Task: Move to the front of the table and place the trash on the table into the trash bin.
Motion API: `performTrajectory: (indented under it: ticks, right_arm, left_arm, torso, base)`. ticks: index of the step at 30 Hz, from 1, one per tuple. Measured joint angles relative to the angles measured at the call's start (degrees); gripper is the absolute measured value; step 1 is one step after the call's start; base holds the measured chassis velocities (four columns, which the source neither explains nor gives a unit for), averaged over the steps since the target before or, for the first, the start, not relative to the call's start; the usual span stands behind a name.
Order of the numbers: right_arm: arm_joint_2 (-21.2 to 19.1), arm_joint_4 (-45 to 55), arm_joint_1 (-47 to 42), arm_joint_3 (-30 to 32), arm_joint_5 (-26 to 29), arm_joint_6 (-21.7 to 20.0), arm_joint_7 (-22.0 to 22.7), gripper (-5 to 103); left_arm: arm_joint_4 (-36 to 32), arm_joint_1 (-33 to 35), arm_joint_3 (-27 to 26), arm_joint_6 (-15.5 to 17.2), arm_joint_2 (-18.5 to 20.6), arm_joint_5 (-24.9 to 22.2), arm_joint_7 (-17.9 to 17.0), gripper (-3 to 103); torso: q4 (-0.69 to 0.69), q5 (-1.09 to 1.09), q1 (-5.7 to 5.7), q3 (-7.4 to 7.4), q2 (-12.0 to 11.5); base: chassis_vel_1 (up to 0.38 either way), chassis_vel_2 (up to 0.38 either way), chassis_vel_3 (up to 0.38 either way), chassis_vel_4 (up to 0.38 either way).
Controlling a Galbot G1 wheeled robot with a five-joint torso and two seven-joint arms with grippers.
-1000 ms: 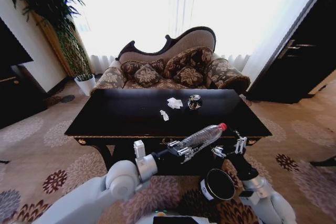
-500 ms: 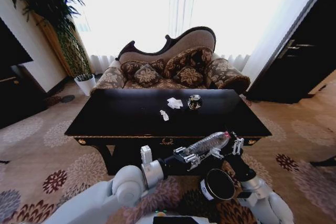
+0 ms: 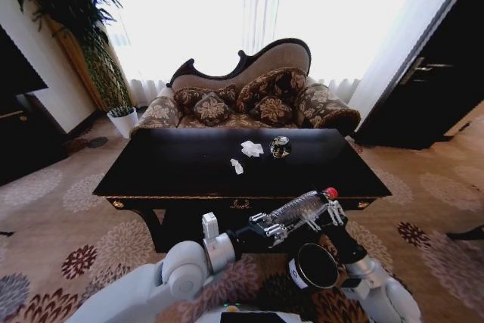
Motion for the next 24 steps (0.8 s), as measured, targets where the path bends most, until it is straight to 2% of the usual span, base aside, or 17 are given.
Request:
performTrajectory:
  ticks: [5,6,8,9,10,12,13,15,17,18,21,24]
  right_arm:
    - [0.0,-0.4,0.1,0.0,0.0,0.0,0.1,41]
    - [0.0,-0.4,0.1,0.0,0.0,0.0,0.1,38]
    - [0.0,-0.5,0.1,0.0,0.0,0.0,0.2,37]
    - [0.0,-0.6,0.2,0.0,0.0,0.0,0.3,35]
    - [0.0,-0.6,0.2,0.0,0.0,0.0,0.3,33]
    - [0.0,-0.8,0.3,0.0,0.2,0.0,0.4,31]
    - [0.0,-1.0,0.5,0.0,0.4,-0.1,0.5,29]
    - [0.0,-1.2,0.6,0.0,0.5,-0.1,0.5,29]
    - [0.0,-1.9,0.9,0.2,0.7,-0.1,0.6,28]
    - [0.0,-1.9,0.9,0.2,0.7,-0.1,0.6,28]
    - [0.0,-2.7,1.2,0.4,0.9,-0.1,0.6,28]
    - [0.0,-3.5,1.3,0.4,1.3,-0.1,0.5,28]
  left_arm:
    - [-0.2,0.1,-0.3,0.6,-0.1,0.1,-0.4,38]
    - [-0.2,0.2,-0.4,0.7,-0.1,0.1,-0.5,43]
    - [-0.2,0.2,-0.4,0.9,-0.1,0.1,-0.6,43]
    - [-0.3,0.3,-0.6,1.1,-0.1,0.4,-0.7,53]
    - [-0.3,0.3,-0.7,1.4,-0.1,0.7,-0.7,59]
    - [-0.3,0.4,-0.9,1.9,-0.1,1.4,-0.7,59]
    - [-0.3,0.6,-1.4,2.5,0.0,3.3,-0.1,70]
    - [-0.4,0.7,-1.5,2.6,0.1,4.3,0.3,70]
    - [-0.7,1.3,-1.9,2.8,0.1,6.6,1.2,80]
    - [-0.7,1.3,-1.9,2.8,0.1,6.6,1.2,80]
    - [-1.3,2.1,-2.9,3.0,0.1,8.2,1.9,96]
    - [-1.8,2.8,-4.7,2.8,0.1,9.0,1.9,100]
  torso:
    - [0.00,0.00,0.00,0.00,0.0]
    - [0.00,0.00,0.00,0.00,0.0]
    - [0.00,0.00,0.00,0.00,0.0]
    - [0.00,0.00,0.00,0.00,0.0]
    - [0.00,0.00,0.00,0.00,0.0]
    - [0.00,0.00,0.00,0.00,0.0]
    - [0.00,-0.01,0.00,0.00,0.0]
    - [-0.01,0.00,0.00,0.00,0.0]
    - [0.00,0.00,0.00,0.00,0.0]
    - [0.00,0.00,0.00,0.00,0.0]
    - [0.00,0.00,0.00,0.00,0.0]
    - [0.00,0.00,0.00,0.00,0.0]
  base:
    - [0.000,0.000,0.000,0.000]
    - [0.000,0.000,0.000,0.000]
    - [0.000,0.000,0.000,0.000]
    - [0.000,0.000,0.000,0.000]
    - [0.000,0.000,0.000,0.000]
    - [0.000,0.000,0.000,0.000]
    - [0.000,0.000,0.000,0.000]
    - [0.000,0.000,0.000,0.000]
    - [0.000,0.000,0.000,0.000]
    - [0.000,0.000,0.000,0.000]
    - [0.000,0.000,0.000,0.000]
    - [0.000,0.000,0.000,0.000]
